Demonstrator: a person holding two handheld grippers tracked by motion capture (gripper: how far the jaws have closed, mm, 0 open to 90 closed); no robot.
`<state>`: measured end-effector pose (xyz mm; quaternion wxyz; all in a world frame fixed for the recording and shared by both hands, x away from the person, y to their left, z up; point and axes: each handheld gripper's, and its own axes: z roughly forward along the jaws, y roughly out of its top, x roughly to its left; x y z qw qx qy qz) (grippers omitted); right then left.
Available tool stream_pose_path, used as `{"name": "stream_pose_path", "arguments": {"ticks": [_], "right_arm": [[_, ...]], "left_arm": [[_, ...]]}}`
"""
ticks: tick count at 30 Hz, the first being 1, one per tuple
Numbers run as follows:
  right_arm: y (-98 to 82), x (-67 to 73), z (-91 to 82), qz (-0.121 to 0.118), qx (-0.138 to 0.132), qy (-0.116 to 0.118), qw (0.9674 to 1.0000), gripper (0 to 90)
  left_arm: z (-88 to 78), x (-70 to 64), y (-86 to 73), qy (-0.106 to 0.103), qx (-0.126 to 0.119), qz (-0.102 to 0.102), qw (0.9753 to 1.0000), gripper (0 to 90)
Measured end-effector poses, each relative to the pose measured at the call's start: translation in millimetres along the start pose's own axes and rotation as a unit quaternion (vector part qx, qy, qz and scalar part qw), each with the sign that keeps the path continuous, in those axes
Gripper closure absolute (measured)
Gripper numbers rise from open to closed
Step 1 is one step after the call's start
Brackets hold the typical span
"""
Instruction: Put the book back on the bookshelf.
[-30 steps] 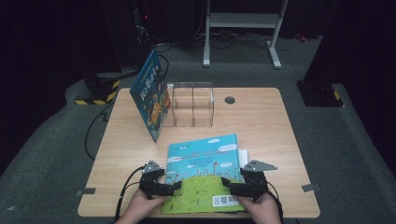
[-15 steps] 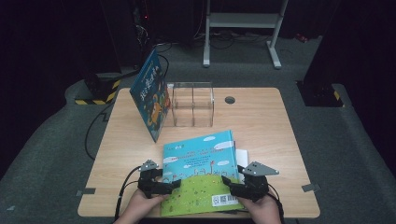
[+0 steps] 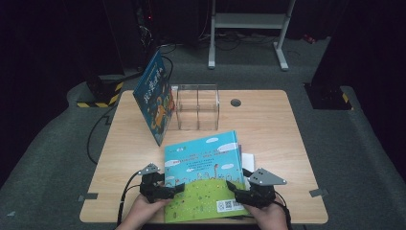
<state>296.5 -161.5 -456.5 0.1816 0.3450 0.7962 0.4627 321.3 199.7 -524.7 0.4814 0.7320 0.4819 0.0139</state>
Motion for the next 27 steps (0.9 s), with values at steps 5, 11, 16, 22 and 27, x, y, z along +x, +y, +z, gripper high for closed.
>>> {"name": "stream_pose_path", "arguments": {"ticks": [5,11,16,22,27], "right_arm": [[4.6,0.1,0.7,0.003,-0.004,0.005,1.0,32.0],[21.6,1.6,8.9,-0.006,0.0,-0.017,0.9998,34.6],[39.9,3.9,19.5,-0.024,0.001,-0.031,0.9992,37.9],[51.5,10.7,33.3,-0.034,-0.009,-0.042,0.9985,39.4],[53.3,12.7,37.6,-0.036,-0.013,-0.046,0.9982,39.5]], "left_arm": [[-4.6,-1.4,4.1,0.011,0.001,-0.009,0.9999,1.0],[-23.2,-2.2,11.3,0.054,-0.067,-0.011,0.9962,12.6],[-41.3,0.4,14.5,0.086,-0.131,-0.008,0.9876,24.6],[-57.1,2.9,15.1,0.121,-0.178,-0.003,0.9766,32.6],[-59.1,2.6,17.2,0.129,-0.182,0.0,0.9749,33.2]]}}
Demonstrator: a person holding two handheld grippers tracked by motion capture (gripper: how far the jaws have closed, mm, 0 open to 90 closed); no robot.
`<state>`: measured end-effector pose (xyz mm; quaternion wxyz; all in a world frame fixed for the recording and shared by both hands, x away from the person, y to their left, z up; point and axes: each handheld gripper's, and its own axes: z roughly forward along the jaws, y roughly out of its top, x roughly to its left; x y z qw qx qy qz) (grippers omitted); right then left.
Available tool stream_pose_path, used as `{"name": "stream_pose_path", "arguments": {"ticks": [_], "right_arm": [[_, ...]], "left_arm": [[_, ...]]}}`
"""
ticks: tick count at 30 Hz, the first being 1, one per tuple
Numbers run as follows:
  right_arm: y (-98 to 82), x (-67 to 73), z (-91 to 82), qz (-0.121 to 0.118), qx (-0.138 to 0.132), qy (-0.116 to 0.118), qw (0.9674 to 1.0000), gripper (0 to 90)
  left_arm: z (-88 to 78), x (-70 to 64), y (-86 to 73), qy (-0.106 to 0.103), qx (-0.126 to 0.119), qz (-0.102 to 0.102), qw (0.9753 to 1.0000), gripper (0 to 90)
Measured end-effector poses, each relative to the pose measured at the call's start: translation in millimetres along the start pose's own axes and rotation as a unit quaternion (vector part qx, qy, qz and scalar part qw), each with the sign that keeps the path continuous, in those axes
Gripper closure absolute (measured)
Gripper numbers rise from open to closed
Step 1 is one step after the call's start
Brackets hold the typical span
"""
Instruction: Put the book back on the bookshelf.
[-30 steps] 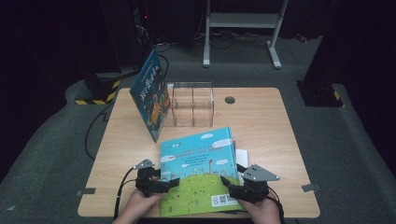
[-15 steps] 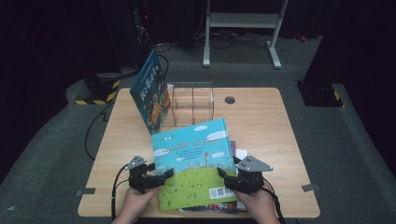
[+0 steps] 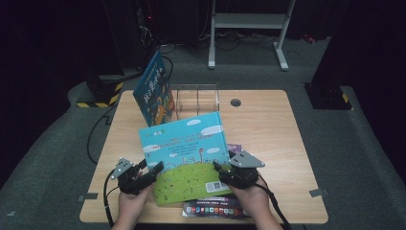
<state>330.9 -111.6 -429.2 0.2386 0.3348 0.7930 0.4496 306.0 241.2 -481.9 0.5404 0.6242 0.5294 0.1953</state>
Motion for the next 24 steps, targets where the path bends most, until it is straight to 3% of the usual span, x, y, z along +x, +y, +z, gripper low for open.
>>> {"name": "stream_pose_path", "arguments": {"ticks": [12,20,24], "right_arm": [[-1.0,-4.6,-15.2,0.002,-0.039,-0.013,0.9992,46.4],[1.7,-7.1,-25.9,-0.001,-0.078,-0.038,0.9963,48.8],[2.5,-8.7,-27.8,-0.001,-0.081,-0.042,0.9959,48.9]], "left_arm": [[3.0,-11.7,13.7,0.0,-0.011,0.034,0.9994,34.6],[7.2,-22.3,21.9,0.005,-0.026,0.06,0.9979,35.7],[10.7,-24.4,23.9,0.003,-0.028,0.065,0.9975,35.8]]}}
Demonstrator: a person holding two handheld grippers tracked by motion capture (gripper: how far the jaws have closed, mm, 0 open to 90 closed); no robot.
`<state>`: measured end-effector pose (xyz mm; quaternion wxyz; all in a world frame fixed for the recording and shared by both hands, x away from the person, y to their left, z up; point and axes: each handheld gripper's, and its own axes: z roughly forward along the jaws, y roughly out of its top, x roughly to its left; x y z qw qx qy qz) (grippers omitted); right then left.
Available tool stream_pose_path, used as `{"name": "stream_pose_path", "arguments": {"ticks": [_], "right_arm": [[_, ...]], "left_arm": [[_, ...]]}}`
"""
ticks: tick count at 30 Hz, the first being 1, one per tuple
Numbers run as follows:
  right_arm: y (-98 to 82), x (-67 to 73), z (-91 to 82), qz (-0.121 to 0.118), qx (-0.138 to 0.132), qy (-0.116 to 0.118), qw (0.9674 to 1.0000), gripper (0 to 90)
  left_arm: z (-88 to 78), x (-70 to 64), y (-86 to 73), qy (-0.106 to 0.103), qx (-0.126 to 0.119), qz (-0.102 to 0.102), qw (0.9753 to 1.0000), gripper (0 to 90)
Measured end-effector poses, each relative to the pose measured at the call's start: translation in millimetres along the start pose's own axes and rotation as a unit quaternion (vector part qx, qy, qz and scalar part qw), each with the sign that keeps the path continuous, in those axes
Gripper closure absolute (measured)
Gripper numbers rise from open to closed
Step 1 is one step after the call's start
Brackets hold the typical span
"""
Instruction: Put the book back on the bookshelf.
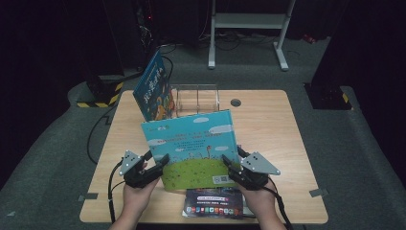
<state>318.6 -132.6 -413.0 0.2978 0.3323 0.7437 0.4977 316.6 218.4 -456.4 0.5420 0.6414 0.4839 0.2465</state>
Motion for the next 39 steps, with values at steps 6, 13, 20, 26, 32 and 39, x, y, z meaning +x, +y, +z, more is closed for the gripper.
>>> {"name": "stream_pose_path", "arguments": {"ticks": [6,13,20,26,32,39], "right_arm": [[2.2,-2.0,-2.0,-0.003,-0.005,-0.005,1.0,49.0],[5.3,-2.8,-3.7,-0.003,-0.013,-0.01,0.9999,49.4],[11.3,-3.3,-6.0,-0.011,-0.023,-0.019,0.9995,50.6],[12.0,-4.8,-7.8,-0.009,-0.028,-0.024,0.9993,50.6],[14.5,-6.1,-9.4,-0.013,-0.032,-0.03,0.999,51.1],[19.6,-6.9,-11.1,-0.022,-0.036,-0.036,0.9985,50.8]], "left_arm": [[3.1,-1.0,2.4,-0.005,-0.002,-0.004,1.0,36.3],[4.4,-2.2,4.0,-0.007,-0.013,-0.003,0.9999,38.0],[7.3,-4.8,4.7,-0.004,-0.022,0.004,0.9997,38.1],[9.2,-7.4,6.8,-0.005,-0.026,0.01,0.9996,38.2],[10.8,-8.8,9.8,-0.006,-0.027,0.021,0.9994,38.1],[13.6,-10.8,11.3,-0.007,-0.029,0.027,0.9992,38.1]]}}
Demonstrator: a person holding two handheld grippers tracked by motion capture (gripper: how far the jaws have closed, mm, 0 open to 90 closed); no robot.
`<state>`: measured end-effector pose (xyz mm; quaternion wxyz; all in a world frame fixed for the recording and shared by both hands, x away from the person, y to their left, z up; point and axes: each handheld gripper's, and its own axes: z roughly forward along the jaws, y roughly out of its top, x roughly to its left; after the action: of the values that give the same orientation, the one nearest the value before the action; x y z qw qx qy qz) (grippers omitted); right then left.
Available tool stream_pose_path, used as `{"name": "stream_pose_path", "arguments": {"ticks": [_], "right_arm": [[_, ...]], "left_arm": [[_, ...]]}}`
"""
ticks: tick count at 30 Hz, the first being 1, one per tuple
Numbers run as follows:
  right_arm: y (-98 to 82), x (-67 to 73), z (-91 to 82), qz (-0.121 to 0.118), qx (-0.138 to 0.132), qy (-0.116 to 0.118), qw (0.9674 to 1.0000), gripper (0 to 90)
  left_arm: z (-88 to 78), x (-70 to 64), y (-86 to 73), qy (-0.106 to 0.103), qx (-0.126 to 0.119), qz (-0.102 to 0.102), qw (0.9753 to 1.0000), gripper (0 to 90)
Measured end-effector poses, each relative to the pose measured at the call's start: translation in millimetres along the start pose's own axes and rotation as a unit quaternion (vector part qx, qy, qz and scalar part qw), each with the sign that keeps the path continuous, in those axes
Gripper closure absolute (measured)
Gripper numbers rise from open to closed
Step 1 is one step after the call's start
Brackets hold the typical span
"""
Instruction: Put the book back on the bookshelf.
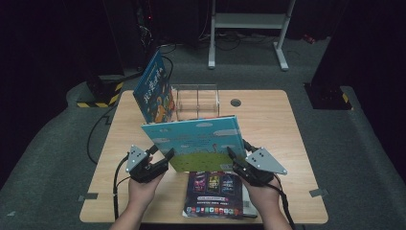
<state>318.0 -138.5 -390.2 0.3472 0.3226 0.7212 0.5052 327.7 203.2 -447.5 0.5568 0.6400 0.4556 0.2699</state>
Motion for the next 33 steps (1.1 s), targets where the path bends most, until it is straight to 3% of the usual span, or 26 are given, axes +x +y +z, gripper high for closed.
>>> {"name": "stream_pose_path", "arguments": {"ticks": [23,33], "right_arm": [[1.9,-1.9,-0.1,0.0,-0.008,-0.009,0.9999,50.2],[-3.7,-1.5,-4.7,0.011,-0.01,0.005,0.9999,47.3]], "left_arm": [[5.2,-1.3,1.0,-0.001,-0.005,0.004,1.0,38.1],[1.5,-1.3,-4.3,-0.007,-0.018,0.013,0.9997,38.0]]}}
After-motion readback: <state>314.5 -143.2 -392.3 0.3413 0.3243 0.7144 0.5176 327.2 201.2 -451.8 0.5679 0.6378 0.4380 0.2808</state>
